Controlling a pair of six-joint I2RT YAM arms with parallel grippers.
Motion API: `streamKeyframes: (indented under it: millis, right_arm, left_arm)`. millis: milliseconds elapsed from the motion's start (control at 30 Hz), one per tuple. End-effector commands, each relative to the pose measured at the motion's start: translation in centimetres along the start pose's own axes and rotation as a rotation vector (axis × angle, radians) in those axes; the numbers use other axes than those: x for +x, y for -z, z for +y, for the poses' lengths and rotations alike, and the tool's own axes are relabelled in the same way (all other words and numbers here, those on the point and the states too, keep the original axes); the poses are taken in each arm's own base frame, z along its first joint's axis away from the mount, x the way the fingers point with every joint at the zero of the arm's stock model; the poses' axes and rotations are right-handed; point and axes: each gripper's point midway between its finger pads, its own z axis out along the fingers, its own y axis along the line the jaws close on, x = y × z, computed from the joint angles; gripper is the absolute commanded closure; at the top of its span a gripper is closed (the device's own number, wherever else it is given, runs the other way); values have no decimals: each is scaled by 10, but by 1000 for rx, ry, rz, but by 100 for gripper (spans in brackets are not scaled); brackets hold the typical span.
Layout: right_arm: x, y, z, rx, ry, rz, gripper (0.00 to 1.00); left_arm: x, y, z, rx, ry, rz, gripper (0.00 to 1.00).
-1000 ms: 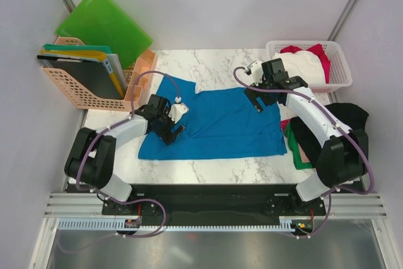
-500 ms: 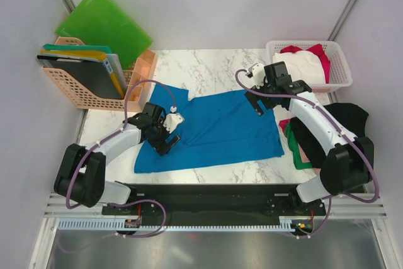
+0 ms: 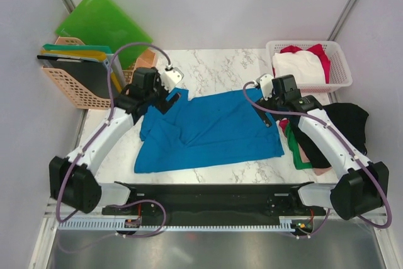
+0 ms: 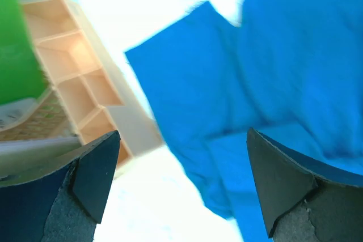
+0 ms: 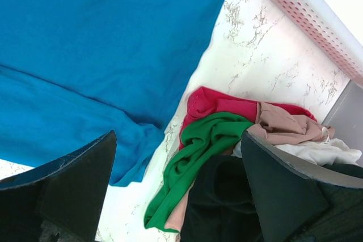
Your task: Fold and stack the t-shirts
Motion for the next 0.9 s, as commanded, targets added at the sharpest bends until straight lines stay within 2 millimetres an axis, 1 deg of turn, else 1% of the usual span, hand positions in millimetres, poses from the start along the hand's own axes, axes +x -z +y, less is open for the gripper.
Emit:
streamKeyframes:
  millis: [0, 67, 100, 133, 167, 200, 233, 267, 300, 333, 367, 400, 433, 467, 500, 533, 567, 633, 700, 733, 767, 800, 833, 867]
  right_arm:
    - [-2, 3, -7, 46, -12, -25, 2]
    - [-1, -1, -6, 39, -18, -22, 2]
    - [-1, -3, -5, 36, -18, -16, 2]
    - [-1, -4, -4, 34, -19, -16, 2]
    - [-1, -6, -4, 31, -19, -12, 2]
    - [-1, -7, -4, 30, -18, -10, 2]
    - [0, -9, -3, 28, -18, -8, 2]
    - [0, -9, -3, 27, -17, -10, 2]
    - [-1, -10, -3, 26, -12, -12, 2]
    - [1, -11, -2, 26, -12, -12, 2]
    - [2, -13, -1, 25, -12, -9, 2]
    - [2, -13, 0, 23, -14, -11, 2]
    - [7, -16, 2, 18, -12, -2, 2]
    - [6, -18, 2, 18, -14, -7, 2]
    - [8, -19, 3, 17, -15, -4, 2]
    - [11, -22, 5, 14, -16, 3, 2]
    - [11, -23, 5, 14, -18, 3, 2]
    - [14, -25, 6, 14, -18, 6, 2]
    - [15, -26, 6, 18, -16, 5, 2]
    - [16, -27, 5, 22, -13, 8, 2]
    - [18, -29, 5, 27, -11, 13, 2]
    - [20, -29, 4, 33, -7, 18, 2]
    - [23, -32, 5, 32, -3, 27, 2]
    - [25, -33, 6, 32, -5, 34, 2]
  left_arm:
    - [-5, -34, 37, -95, -77, 94, 0]
    - [-12, -49, 44, -82, -62, 102, 0]
    - [-19, -67, 47, -64, -57, 108, 0]
    - [-22, -74, 53, -74, -47, 114, 0]
    - [-37, -79, 74, -118, -16, 94, 0]
    - [-29, -99, 74, -100, 3, 128, 0]
    - [-25, -107, 75, -77, 24, 154, 0]
    - [-39, -108, 95, -103, 71, 125, 0]
    - [-29, -125, 92, -72, 95, 152, 0]
    - [-24, -129, 97, -68, 131, 171, 0]
    - [-38, -130, 110, -87, 145, 144, 0]
    - [-37, -136, 110, -68, 162, 147, 0]
    - [-25, -150, 108, -51, 175, 180, 0]
    - [-28, -153, 119, -61, 195, 184, 0]
    - [-24, -157, 121, -55, 207, 200, 0]
    - [-3, -172, 115, -30, 229, 262, 0]
    - [-9, -173, 124, -41, 234, 251, 0]
    - [3, -184, 121, -26, 242, 286, 0]
    - [19, -195, 111, 2, 246, 332, 0]
    - [21, -198, 103, 36, 254, 330, 0]
    - [30, -201, 95, 62, 261, 349, 0]
    - [30, -201, 85, 108, 271, 338, 1]
    - [31, -201, 78, 135, 284, 334, 1]
    - [35, -199, 69, 162, 294, 342, 2]
